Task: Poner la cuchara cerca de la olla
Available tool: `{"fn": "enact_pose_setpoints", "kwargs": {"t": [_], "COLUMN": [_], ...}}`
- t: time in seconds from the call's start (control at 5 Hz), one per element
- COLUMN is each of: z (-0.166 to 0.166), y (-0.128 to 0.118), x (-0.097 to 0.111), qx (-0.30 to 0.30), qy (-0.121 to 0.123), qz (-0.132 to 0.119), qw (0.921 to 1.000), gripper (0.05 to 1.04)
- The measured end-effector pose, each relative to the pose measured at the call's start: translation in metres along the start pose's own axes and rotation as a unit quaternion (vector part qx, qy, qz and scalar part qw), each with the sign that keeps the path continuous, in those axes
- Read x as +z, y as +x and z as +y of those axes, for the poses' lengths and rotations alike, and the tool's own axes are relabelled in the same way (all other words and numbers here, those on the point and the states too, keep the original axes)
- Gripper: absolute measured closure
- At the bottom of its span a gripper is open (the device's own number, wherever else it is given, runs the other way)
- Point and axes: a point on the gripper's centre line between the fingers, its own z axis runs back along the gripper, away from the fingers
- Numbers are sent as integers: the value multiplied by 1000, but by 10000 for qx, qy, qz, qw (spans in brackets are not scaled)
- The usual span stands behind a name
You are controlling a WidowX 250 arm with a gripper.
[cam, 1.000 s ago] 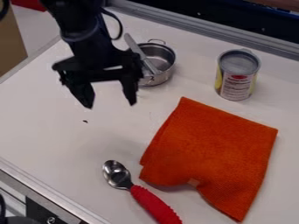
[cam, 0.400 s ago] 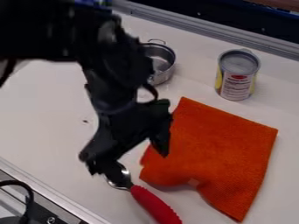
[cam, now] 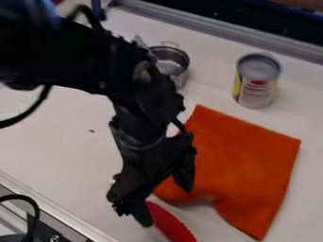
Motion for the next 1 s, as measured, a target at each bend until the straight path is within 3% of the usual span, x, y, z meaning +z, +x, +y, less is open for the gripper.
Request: {"fn": "enact_pose_setpoints", "kwargs": {"t": [0.4, 0.8, 1.0], "z": [7, 16, 5], "y": [-9, -13, -12], "x": [-27, -27, -35], "qx": [-228, -373, -310], "qy": [29, -128, -4], "qz": [-76, -52, -78], "qw": [9997, 9992, 9995], "gripper": [83, 131, 384]}}
